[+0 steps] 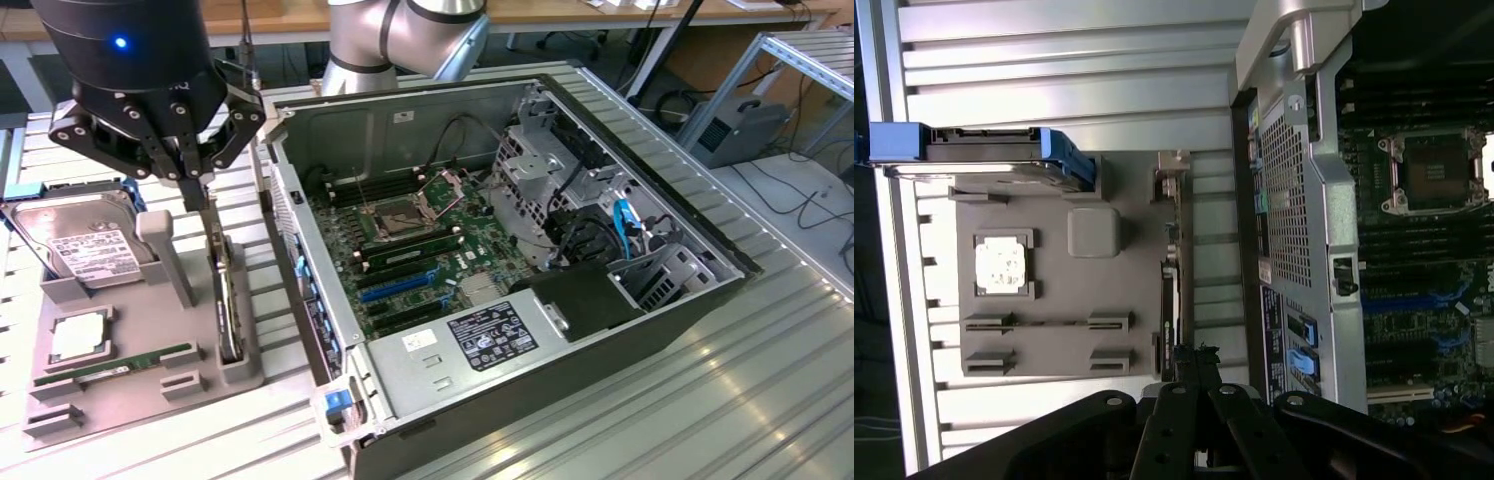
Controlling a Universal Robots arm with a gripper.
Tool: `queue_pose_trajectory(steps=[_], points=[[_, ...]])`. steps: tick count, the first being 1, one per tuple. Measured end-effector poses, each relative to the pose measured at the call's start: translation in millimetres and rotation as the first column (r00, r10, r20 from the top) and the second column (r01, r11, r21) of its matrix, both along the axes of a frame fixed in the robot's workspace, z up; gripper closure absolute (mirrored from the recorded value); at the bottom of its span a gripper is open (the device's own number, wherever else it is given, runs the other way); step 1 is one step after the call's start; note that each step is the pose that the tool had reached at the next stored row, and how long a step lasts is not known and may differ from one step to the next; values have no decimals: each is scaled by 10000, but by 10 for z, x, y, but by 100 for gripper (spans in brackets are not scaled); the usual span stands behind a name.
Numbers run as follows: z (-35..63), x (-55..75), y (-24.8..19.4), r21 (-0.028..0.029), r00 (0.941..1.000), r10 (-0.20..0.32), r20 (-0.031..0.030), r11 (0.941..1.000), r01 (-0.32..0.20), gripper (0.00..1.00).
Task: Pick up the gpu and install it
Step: 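Reach for the gpu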
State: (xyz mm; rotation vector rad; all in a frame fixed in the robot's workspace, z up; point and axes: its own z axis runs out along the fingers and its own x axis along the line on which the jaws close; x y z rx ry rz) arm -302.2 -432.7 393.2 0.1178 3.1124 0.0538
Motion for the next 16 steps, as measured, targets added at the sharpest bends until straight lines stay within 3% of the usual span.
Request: queue_pose_trajectory(steps=[16], points=[[-1,-6,-65,-9,10000,0,1,10000,0,89]])
